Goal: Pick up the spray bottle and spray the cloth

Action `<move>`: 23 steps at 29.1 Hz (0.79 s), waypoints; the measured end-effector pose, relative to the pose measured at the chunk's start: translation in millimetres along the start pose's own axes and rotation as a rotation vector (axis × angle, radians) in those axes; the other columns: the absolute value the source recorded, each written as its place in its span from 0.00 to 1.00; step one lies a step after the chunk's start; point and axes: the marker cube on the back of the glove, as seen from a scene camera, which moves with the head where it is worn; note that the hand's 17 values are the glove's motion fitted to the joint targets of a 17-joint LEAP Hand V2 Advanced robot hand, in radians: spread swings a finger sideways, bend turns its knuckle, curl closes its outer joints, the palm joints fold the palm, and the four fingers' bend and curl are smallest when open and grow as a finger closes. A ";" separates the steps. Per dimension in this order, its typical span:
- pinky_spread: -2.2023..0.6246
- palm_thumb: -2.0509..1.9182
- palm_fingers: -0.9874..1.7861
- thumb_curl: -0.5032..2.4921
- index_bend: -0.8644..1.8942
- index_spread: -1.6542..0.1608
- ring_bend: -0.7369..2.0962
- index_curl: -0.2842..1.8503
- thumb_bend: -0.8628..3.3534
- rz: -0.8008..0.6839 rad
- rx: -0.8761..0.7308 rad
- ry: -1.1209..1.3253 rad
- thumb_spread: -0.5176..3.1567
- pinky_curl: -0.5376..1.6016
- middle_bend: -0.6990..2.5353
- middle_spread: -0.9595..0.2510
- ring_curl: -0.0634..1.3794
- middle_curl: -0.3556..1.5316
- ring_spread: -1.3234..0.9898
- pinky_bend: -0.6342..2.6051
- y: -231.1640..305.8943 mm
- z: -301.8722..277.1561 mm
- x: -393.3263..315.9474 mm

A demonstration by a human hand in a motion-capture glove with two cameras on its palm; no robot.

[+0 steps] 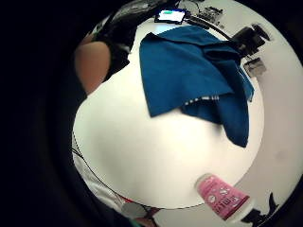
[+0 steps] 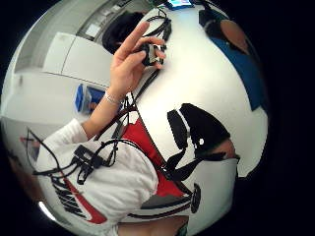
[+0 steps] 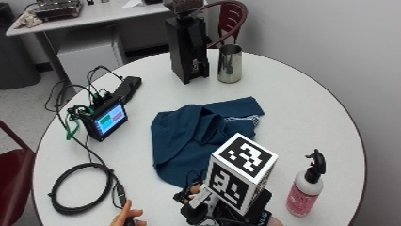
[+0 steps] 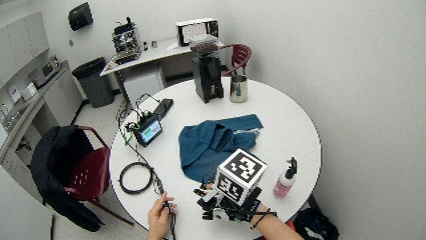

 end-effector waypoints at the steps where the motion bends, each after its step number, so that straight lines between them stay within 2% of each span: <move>1: 0.81 0.63 0.64 0.20 0.40 0.81 0.38 0.17 0.28 0.001 -0.001 0.000 0.25 0.28 0.32 0.77 0.10 0.24 0.57 0.30 0.1 0.3 0.3; 10: 0.84 0.66 0.62 0.22 0.38 0.75 0.37 0.23 0.28 0.017 -0.013 -0.009 0.37 0.34 0.32 0.75 0.19 0.30 0.57 0.29 1.8 2.5 2.7; 23: 0.85 0.67 0.62 0.24 0.36 0.73 0.36 0.25 0.26 0.008 -0.018 0.010 0.43 0.37 0.31 0.75 0.22 0.34 0.57 0.28 2.5 5.3 -0.1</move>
